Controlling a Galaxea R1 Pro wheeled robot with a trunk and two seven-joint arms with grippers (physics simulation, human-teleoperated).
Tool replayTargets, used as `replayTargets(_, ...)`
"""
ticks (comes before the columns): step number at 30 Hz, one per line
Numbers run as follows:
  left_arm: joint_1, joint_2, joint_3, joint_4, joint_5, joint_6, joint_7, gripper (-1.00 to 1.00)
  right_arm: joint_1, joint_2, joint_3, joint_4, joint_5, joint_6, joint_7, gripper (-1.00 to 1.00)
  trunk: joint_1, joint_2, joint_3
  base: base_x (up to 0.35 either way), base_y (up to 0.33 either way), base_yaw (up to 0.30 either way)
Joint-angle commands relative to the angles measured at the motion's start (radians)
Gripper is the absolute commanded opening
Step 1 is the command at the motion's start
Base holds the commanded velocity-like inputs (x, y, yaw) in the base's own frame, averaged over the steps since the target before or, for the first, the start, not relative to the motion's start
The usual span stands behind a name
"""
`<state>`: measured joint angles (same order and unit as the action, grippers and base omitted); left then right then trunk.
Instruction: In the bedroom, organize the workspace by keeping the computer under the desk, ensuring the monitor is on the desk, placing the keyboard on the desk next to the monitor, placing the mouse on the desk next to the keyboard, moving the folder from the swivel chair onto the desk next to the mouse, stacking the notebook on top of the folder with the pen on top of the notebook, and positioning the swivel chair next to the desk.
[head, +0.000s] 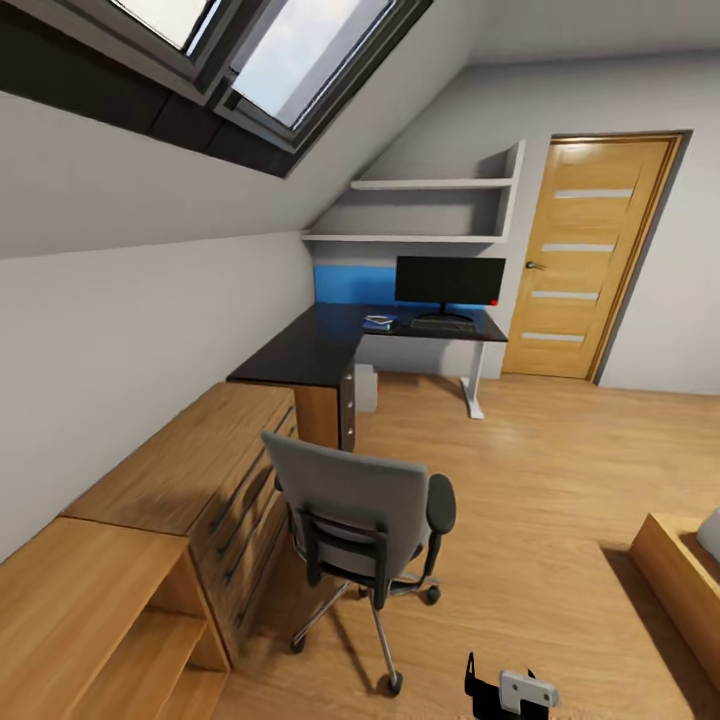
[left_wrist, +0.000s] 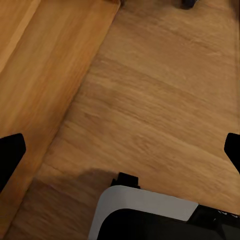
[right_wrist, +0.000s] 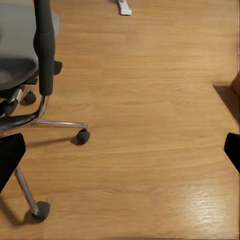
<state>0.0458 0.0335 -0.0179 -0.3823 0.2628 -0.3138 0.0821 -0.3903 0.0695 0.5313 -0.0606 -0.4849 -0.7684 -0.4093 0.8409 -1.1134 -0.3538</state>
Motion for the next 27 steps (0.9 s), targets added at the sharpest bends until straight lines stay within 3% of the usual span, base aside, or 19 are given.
replayTargets(1, 0.000, 0.000, -0.002, -0.002, 0.001, -0.001, 0.004, 1.00, -0.001, 0.001, 0.009, 0.001, -0.004, -0.002, -0.006, 1.00, 0.000, -0.001, -0.001, 0.000, 0.224, -0.300)
replayTargets(11, 0.001, 0.000, -0.002, -0.002, 0.001, -0.001, 0.004, 1.00, -0.001, 0.000, 0.009, 0.001, -0.005, -0.002, -0.007, 1.00, 0.000, -0.001, -0.001, 0.000, 0.084, -0.255)
replayTargets(19, 0.000, 0.000, -0.002, -0.002, 0.001, -0.001, 0.004, 1.00, -0.001, -0.001, 0.011, 0.002, -0.002, -0.003, 0.007, 1.00, 0.000, -0.001, -0.001, 0.000, 0.015, -0.051)
replayTargets(27, 0.000, 0.000, -0.002, -0.002, 0.001, -0.001, 0.004, 1.00, -0.001, -0.005, 0.012, 0.003, -0.001, -0.002, 0.075, 1.00, 0.000, -0.001, -0.001, 0.000, 0.167, -0.005)
